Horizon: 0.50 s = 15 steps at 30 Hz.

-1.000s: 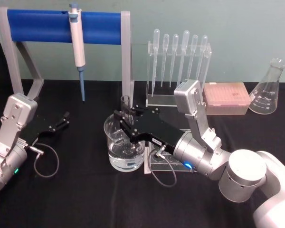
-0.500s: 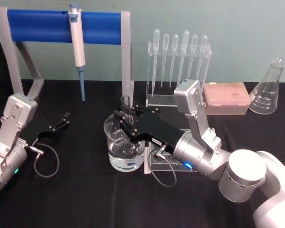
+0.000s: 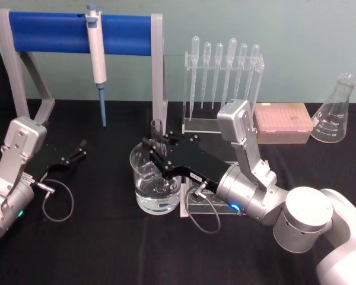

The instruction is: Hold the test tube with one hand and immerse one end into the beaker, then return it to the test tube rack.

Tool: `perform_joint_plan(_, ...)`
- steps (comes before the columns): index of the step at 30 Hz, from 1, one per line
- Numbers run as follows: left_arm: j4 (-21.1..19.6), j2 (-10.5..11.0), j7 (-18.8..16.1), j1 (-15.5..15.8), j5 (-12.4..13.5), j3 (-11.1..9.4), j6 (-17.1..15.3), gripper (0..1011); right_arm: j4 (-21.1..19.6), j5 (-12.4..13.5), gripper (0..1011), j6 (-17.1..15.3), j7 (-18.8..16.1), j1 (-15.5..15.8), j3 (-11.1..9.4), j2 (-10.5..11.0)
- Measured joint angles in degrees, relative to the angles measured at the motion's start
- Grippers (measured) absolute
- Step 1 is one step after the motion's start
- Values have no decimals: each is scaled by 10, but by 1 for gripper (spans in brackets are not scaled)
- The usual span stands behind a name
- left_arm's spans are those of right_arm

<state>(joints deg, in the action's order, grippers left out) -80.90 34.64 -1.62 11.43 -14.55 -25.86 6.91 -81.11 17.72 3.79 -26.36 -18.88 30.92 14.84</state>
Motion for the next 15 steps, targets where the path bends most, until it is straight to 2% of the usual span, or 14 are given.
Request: perform_joint_plan(15,0,0,0,0,0,0,0,1000,0,0,225,0,0,0,0,0)
